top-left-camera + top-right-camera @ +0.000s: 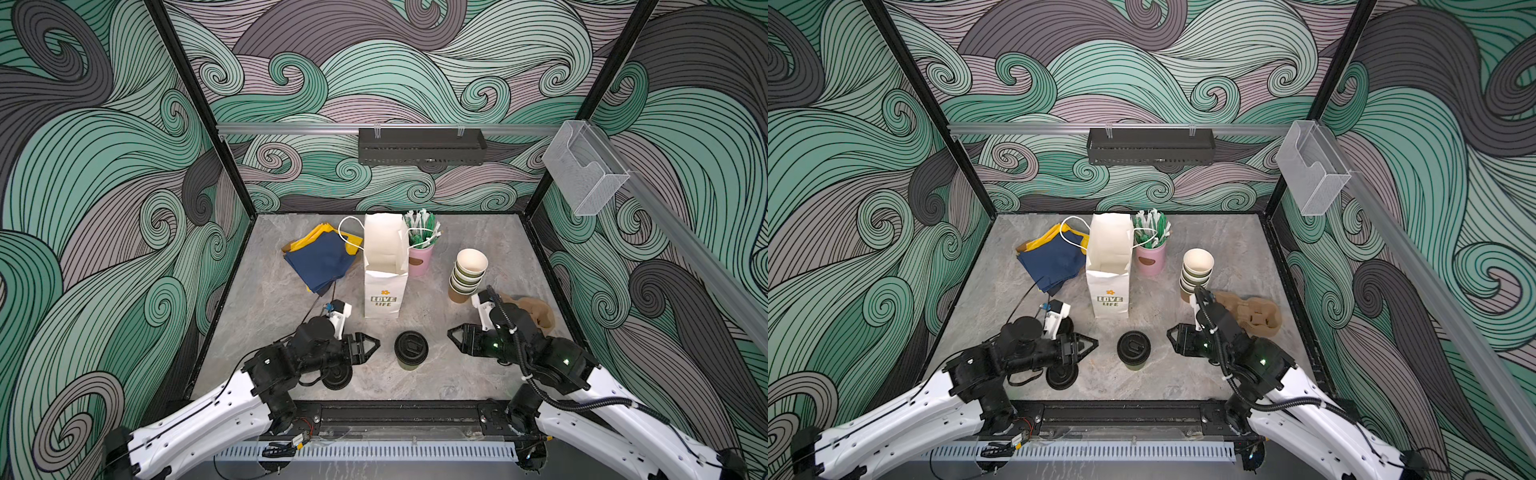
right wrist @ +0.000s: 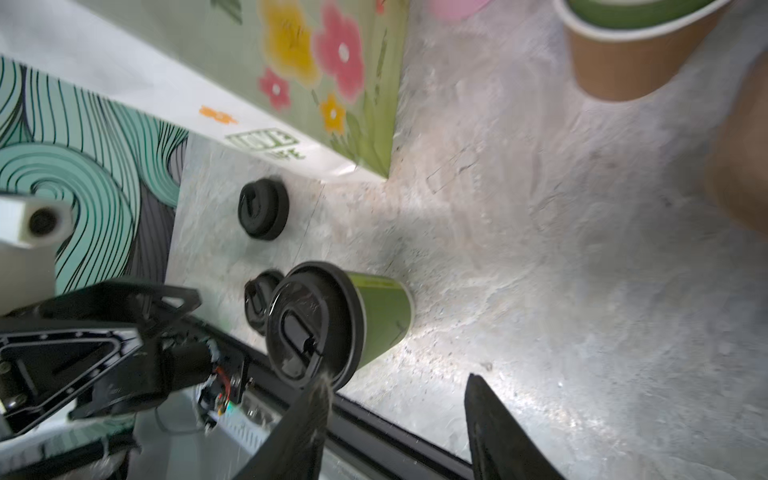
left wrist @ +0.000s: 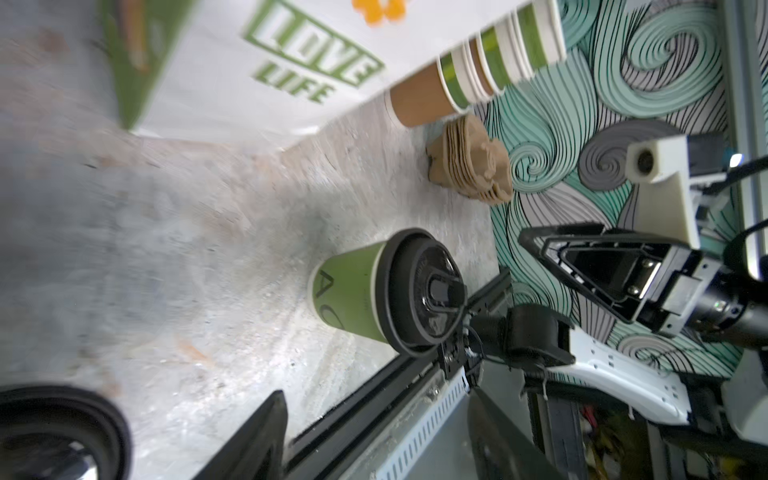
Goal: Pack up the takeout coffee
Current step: 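Open both grippers off the lidded green cup and draw both arms back, then reach the right gripper into the stack of paper cups and grasp the top cup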
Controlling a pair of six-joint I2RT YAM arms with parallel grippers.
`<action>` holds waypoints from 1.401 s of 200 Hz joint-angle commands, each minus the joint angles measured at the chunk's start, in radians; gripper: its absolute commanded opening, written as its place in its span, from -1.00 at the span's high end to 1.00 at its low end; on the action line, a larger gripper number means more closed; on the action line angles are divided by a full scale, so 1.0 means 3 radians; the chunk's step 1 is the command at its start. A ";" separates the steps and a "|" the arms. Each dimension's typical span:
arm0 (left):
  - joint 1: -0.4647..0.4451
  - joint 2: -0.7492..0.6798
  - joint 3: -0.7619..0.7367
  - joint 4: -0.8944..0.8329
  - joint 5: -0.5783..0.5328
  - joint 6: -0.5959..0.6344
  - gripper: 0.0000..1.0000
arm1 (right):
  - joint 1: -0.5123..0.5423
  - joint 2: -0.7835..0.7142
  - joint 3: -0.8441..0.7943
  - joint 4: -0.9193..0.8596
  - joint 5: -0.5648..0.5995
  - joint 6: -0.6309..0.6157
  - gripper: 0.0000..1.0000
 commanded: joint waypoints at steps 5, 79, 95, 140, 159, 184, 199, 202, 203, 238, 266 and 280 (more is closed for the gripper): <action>-0.0015 -0.0475 -0.0104 -0.0745 -0.1011 -0.0263 -0.34 | -0.0039 0.0119 0.0226 -0.0437 0.0834 0.0056 -0.09; 0.0043 -0.0190 0.0165 -0.0774 -0.1475 -0.0168 -0.32 | -0.0779 0.1288 0.1427 -0.0700 0.1041 -0.0823 -0.08; 0.0065 -0.0026 0.0270 -0.0717 -0.1496 -0.0091 -0.32 | -0.0962 0.1521 0.1719 -0.0759 0.0993 -0.1029 -0.08; 0.0112 0.0269 0.0443 -0.0507 -0.1398 0.0021 -0.32 | -0.1283 0.2083 0.2239 -0.0830 0.1044 -0.1249 -0.03; 0.0111 0.0303 0.0460 -0.0460 -0.1353 0.0037 -0.32 | -0.1411 0.2234 0.2337 -0.0812 0.1039 -0.1269 -0.01; 0.0110 0.0311 0.0440 -0.0417 -0.1320 0.0037 -0.32 | -0.1520 0.2443 0.2415 -0.0803 0.1042 -0.1279 -0.01; 0.0112 0.0321 0.0434 -0.0409 -0.1310 0.0032 -0.32 | -0.1583 0.2520 0.2366 -0.0717 0.0942 -0.1245 0.01; 0.0110 0.0321 0.0435 -0.0407 -0.1312 0.0029 -0.32 | -0.1599 0.2531 0.2356 -0.0692 0.0902 -0.1241 0.02; 0.0110 0.0321 0.0435 -0.0407 -0.1309 0.0028 -0.32 | -0.1603 0.2532 0.2352 -0.0683 0.0887 -0.1237 0.02; 0.0111 0.0321 0.0432 -0.0392 -0.1273 0.0012 -0.31 | -0.1660 0.2605 0.2313 -0.0529 0.0668 -0.1170 0.20; 0.0112 0.0332 0.0433 -0.0362 -0.1275 0.0006 -0.31 | -0.1707 0.2686 0.2313 -0.0508 0.0644 -0.1134 0.39; 0.0110 0.0346 0.0442 -0.0361 -0.1279 0.0011 -0.30 | -0.1721 0.2704 0.2298 -0.0500 0.0614 -0.1116 0.43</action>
